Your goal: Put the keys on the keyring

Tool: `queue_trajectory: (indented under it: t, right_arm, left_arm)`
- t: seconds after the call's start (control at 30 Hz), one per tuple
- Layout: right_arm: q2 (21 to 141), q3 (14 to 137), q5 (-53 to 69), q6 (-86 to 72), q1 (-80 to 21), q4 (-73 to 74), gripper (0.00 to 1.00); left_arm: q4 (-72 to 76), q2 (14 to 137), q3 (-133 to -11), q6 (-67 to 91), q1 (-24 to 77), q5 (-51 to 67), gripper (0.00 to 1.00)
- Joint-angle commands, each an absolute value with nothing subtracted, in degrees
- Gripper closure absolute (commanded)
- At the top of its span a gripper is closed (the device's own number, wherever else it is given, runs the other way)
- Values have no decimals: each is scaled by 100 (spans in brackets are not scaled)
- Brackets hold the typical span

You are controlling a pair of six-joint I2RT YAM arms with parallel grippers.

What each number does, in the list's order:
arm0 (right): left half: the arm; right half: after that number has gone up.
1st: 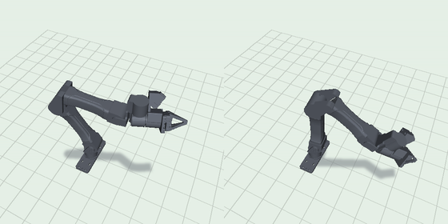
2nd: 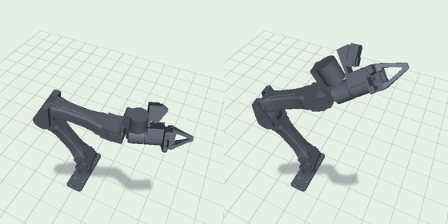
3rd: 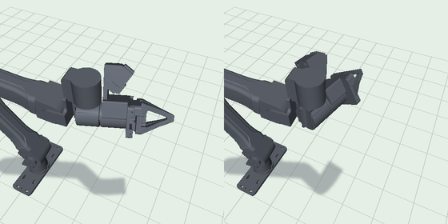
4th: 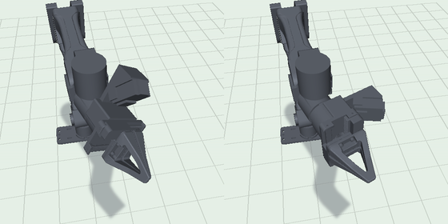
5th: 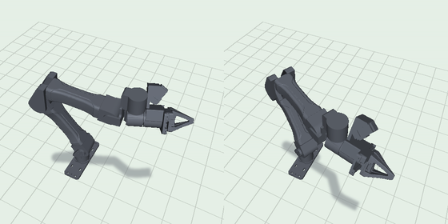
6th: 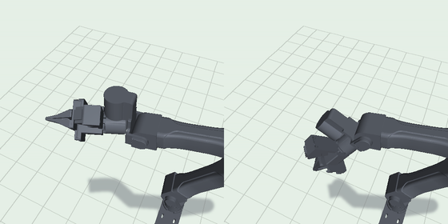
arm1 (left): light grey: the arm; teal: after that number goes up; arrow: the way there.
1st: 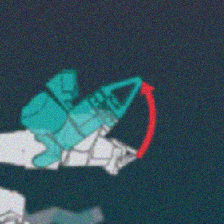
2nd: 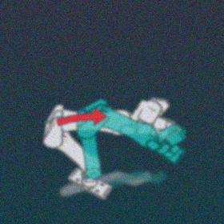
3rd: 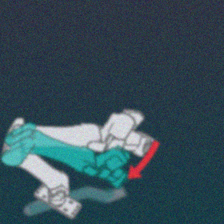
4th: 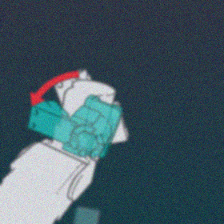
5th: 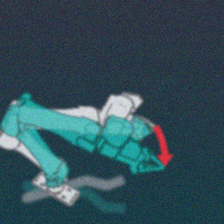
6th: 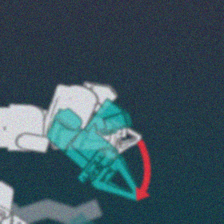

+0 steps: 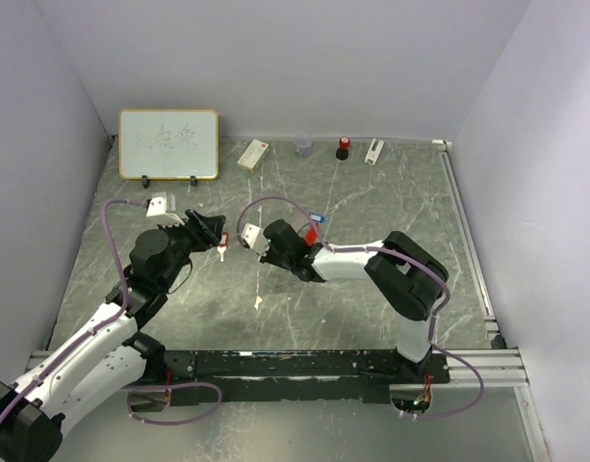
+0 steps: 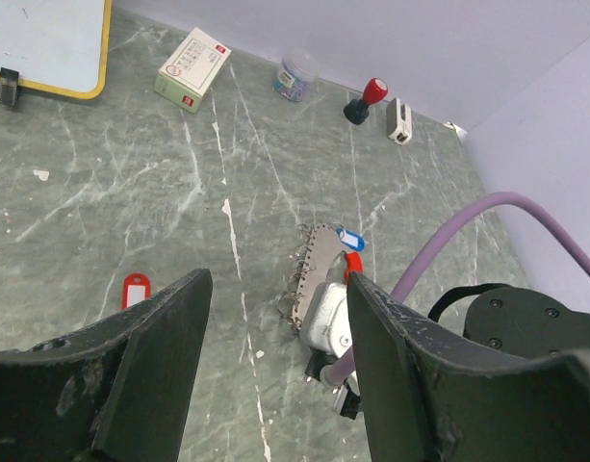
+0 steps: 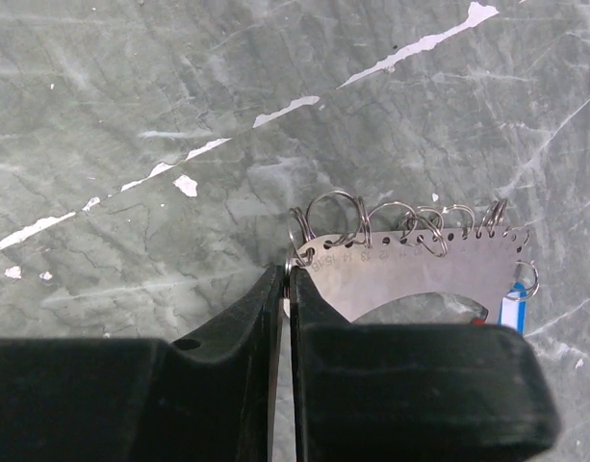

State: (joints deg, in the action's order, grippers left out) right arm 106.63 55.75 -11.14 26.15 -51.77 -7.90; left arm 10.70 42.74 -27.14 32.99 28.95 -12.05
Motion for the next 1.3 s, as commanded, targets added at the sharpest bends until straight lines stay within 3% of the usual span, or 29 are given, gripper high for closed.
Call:
queue_trajectory:
  t: [0.0, 0.2, 0.53, 0.73, 1.03, 1.27]
  right_arm:
    - [10170, 5457, -678, 2444, -4994, -1086, 94]
    - [9473, 5122, 267, 2053, -4531, -1338, 100]
    - [8591, 4790, 1537, 1502, -3982, -1696, 100]
    - [8037, 4689, 1757, 939, -3876, -2008, 100]
    - [7241, 3995, 1706, -817, -3875, -4143, 100]
    - [6995, 3865, 1668, -1243, -3880, -4809, 100]
  left_arm:
    - [1081, 4258, -2663, 3283, 2830, -1222, 31]
    - [1055, 4237, -2662, 3291, 2808, -1208, 31]
    - [981, 4121, -2688, 3301, 2795, -1205, 31]
    - [885, 4012, -2735, 3299, 2795, -1208, 31]
    - [845, 3775, -2828, 3287, 2795, -1133, 31]
    - [919, 3707, -2909, 3306, 2795, -909, 32]
